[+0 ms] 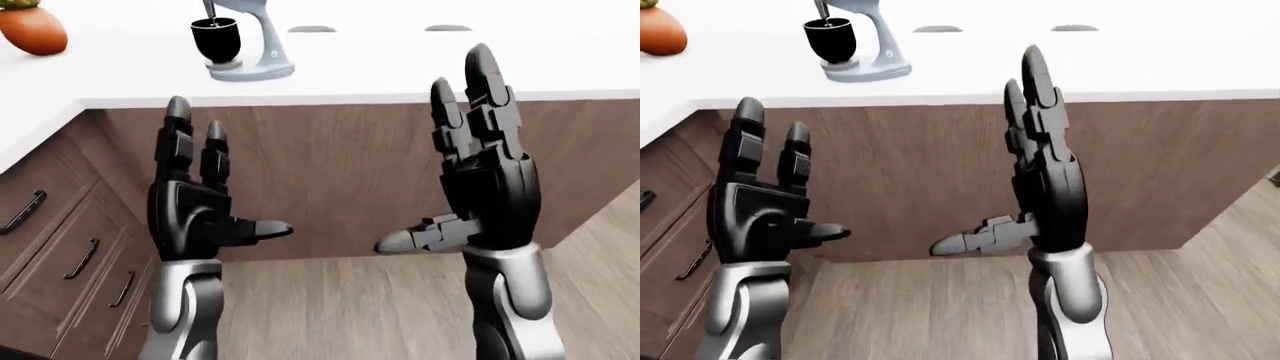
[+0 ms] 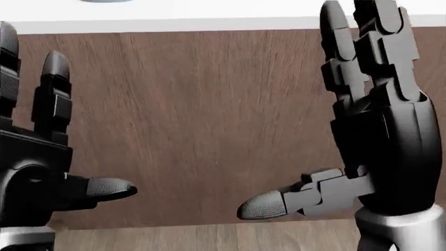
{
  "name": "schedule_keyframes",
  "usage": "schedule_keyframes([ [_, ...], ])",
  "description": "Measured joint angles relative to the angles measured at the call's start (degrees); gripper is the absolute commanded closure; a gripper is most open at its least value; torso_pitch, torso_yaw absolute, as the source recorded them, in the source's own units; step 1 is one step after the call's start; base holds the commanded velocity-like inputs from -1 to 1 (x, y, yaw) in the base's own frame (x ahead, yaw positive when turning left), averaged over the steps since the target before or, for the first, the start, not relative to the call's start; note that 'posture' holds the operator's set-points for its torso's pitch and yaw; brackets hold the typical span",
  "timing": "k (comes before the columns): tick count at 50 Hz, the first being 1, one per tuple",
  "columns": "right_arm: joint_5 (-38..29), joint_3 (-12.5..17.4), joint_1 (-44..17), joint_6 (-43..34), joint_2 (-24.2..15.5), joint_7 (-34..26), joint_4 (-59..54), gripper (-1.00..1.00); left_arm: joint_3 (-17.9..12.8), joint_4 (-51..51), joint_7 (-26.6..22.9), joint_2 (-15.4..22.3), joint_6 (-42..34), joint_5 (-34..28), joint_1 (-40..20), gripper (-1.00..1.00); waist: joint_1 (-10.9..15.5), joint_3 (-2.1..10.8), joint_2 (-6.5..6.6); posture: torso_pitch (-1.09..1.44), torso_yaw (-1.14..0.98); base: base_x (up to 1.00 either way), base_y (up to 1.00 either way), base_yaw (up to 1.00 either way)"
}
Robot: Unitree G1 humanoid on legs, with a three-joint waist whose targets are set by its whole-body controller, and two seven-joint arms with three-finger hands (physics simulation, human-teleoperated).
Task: Open the stand mixer head.
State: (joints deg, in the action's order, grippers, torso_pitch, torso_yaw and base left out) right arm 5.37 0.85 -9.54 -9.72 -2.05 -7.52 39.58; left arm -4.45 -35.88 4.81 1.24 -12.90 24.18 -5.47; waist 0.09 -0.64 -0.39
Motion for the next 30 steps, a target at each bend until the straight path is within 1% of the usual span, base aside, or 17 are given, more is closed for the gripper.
schedule_keyframes([
  [4,1.0,1.3,-3.6,-5.6,-0.6,1.4,4.0,-1.0,-1.6,-6.4,3.5,1.1,-5.3,4.2,-2.8,-1.0,0.1,-0.31,0.15,0.0,0.0,0.0,0.0,0.0],
  [7,1.8,1.6,-5.3,-7.8,-1.1,2.2,6.2,-1.0,-3.0,-9.9,6.4,2.2,-8.5,7.8,-5.4,-1.0,0.0,-0.37,0.25,0.0,0.0,0.0,0.0,0.0],
  [10,2.3,1.6,-6.4,-9.1,-1.4,2.5,7.1,-1.0,-4.9,-14.1,10.1,4.1,-11.9,12.9,-8.2,-1.0,0.0,-0.54,0.34,0.0,0.0,0.0,0.0,0.0],
  [12,2.5,1.7,-6.8,-9.7,-1.6,2.7,6.9,-1.0,-5.9,-16.3,12.8,5.5,-13.3,16.4,-10.1,-1.0,0.0,-0.63,0.44,0.0,0.0,0.0,0.0,0.0],
  [14,2.7,1.8,-7.4,-10.7,-1.8,3.0,7.1,-1.0,-6.0,-16.9,14.3,6.1,-13.0,18.3,-10.6,-1.0,0.0,-0.67,0.66,0.0,0.0,0.0,0.0,0.0],
  [17,3.0,2.0,-8.1,-11.7,-2.0,3.3,8.0,-1.0,-5.6,-16.0,15.6,6.6,-13.0,19.6,-10.5,-1.0,0.1,-0.9,0.83,0.0,0.0,0.0,0.0,0.0],
  [23,3.0,1.9,-7.5,-11.2,-1.8,3.5,7.3,-1.0,-5.7,-14.7,16.3,7.0,-13.3,19.9,-10.2,-1.0,0.0,-1.26,0.76,0.0,0.0,0.0,0.0,0.0],
  [25,3.2,2.1,-7.4,-11.2,-1.9,3.6,6.7,-1.0,-5.7,-14.5,16.4,6.9,-13.1,19.9,-10.3,-1.0,-0.2,-1.35,0.88,0.0,0.0,0.0,0.67,0.0],
  [26,3.3,2.5,-7.4,-11.3,-1.9,3.7,6.4,-1.0,-5.4,-14.2,16.4,6.7,-13.0,19.8,-10.3,-1.0,-0.4,-1.78,0.21,0.0,0.0,0.0,1.0,0.0],
  [27,3.5,2.8,-7.1,-11.3,-2.0,3.9,6.2,-1.0,-5.0,-14.0,16.4,6.6,-13.1,19.8,-10.1,-1.0,-0.5,-1.73,-1.07,0.0,0.0,0.0,0.12,0.0],
  [28,3.5,3.2,-6.8,-11.3,-2.1,4.2,6.1,-1.0,-4.5,-14.1,16.3,6.5,-13.2,19.7,-10.0,-1.0,-0.6,-1.07,-1.38,0.0,0.0,0.0,0.0,0.0],
  [29,3.7,3.4,-7.0,-11.1,-2.1,4.4,6.3,-1.0,-4.4,-14.3,16.0,6.5,-13.0,19.6,-10.1,-1.0,-0.7,-0.89,-0.84,0.0,0.0,0.0,0.0,0.0],
  [30,3.8,3.4,-7.2,-10.9,-2.1,4.6,6.7,-1.0,-4.4,-14.7,15.8,6.5,-12.7,19.5,-10.3,-1.0,-1.0,-1.07,0.2,0.0,0.0,0.0,0.0,0.0],
])
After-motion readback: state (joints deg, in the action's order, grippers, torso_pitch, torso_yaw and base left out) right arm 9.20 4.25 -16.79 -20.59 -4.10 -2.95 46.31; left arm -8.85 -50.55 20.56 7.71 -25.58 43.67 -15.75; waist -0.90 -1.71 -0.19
